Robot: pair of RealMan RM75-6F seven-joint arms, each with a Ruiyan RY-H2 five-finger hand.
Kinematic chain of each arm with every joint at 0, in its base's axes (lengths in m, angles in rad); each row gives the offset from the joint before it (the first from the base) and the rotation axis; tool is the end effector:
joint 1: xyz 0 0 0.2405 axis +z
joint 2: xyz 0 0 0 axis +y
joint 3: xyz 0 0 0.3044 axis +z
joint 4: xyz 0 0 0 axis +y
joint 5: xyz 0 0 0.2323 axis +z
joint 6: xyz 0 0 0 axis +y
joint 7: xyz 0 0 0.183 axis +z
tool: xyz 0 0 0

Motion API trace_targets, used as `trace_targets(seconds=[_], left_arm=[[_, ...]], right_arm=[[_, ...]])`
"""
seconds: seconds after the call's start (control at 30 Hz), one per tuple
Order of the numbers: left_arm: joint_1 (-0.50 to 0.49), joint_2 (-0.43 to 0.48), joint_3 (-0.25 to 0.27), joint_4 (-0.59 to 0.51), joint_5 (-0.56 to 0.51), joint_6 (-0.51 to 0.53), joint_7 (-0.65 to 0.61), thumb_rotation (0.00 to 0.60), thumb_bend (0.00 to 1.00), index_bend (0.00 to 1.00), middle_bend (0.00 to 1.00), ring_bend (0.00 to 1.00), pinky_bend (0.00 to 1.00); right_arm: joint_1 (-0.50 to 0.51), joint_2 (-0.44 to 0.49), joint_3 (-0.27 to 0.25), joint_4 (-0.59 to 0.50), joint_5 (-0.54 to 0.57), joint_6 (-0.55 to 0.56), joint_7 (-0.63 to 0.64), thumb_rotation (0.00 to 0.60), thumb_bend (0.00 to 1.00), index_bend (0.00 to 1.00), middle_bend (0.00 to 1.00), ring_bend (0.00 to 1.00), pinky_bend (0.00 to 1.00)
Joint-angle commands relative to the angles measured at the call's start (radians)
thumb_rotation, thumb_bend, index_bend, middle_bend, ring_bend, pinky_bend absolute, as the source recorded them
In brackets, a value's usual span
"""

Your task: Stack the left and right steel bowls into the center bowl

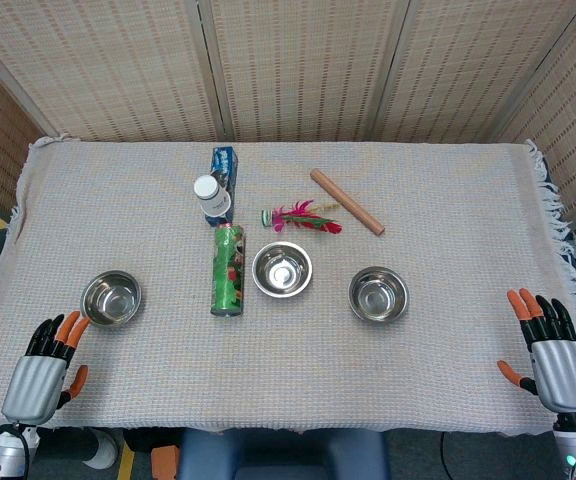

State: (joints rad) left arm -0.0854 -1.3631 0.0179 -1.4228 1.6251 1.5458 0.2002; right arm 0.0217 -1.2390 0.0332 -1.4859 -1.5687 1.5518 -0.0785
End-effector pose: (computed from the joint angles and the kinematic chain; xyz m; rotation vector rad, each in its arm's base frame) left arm -0.3551 0.2095 0.0746 -1.5369 -0.7347 -0.8657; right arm -0.3773 -0.1989 0.1301 1.4024 -0.8149 0.8595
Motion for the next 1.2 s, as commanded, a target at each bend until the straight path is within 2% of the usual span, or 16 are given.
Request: trace_targets(seconds=[0.03,0.17,0.37,0.47,0.6,0.77,0.97,1.2], left_arm=[[-0.001,-0.003,0.001,-0.001,-0.001,-0.005,0.003,0.6,0.44,0.0,0.0,0.0,0.09],[-0.013,-0.018,0.004,0.003,-0.001,-0.03,0.01,0.6,0.44,0.0,0.0,0.0,0.09],[-0.067,-0.087,-0.017,0.052,-0.003,-0.098,0.016,0.6,0.44,0.0,0.0,0.0,0.1],[-0.111,-0.14,-0.044,0.105,-0.015,-0.146,0.034,0.6,0.43,0.0,0.0,0.0,0.1],[-0.168,-0.23,-0.084,0.238,-0.028,-0.184,0.1,0.6,0.43,0.03,0.0,0.0,0.1],[-0.208,-0.29,-0.089,0.333,-0.06,-0.249,0.073,0.6,0.43,0.05,0.0,0.0,0.1],[-0.223,-0.341,-0.092,0.44,-0.085,-0.267,0.079,0.6,0.43,0.08,0.0,0.0,0.1],[-0.211,-0.36,-0.097,0.508,-0.099,-0.216,0.061,0.6,0.42,0.1,0.0,0.0,0.1]], right_arm=[[0.001,0.001,-0.002,0.001,0.001,-0.004,0.001,0.6,0.05,0.0,0.0,0.0,0.0],[-0.007,0.008,-0.003,-0.006,-0.003,0.012,0.009,0.6,0.05,0.0,0.0,0.0,0.0],[-0.009,0.008,-0.001,-0.008,-0.004,0.019,0.01,0.6,0.05,0.0,0.0,0.0,0.0],[-0.008,0.008,0.003,-0.006,0.004,0.014,0.009,0.6,0.05,0.0,0.0,0.0,0.0],[-0.009,0.01,0.011,-0.005,0.019,0.012,0.012,0.6,0.05,0.0,0.0,0.0,0.0],[-0.013,0.014,0.019,-0.003,0.031,0.018,0.015,0.6,0.05,0.0,0.0,0.0,0.0],[-0.018,0.022,0.018,-0.008,0.031,0.024,0.027,0.6,0.05,0.0,0.0,0.0,0.0],[-0.017,0.025,0.015,-0.012,0.03,0.016,0.029,0.6,0.05,0.0,0.0,0.0,0.0]])
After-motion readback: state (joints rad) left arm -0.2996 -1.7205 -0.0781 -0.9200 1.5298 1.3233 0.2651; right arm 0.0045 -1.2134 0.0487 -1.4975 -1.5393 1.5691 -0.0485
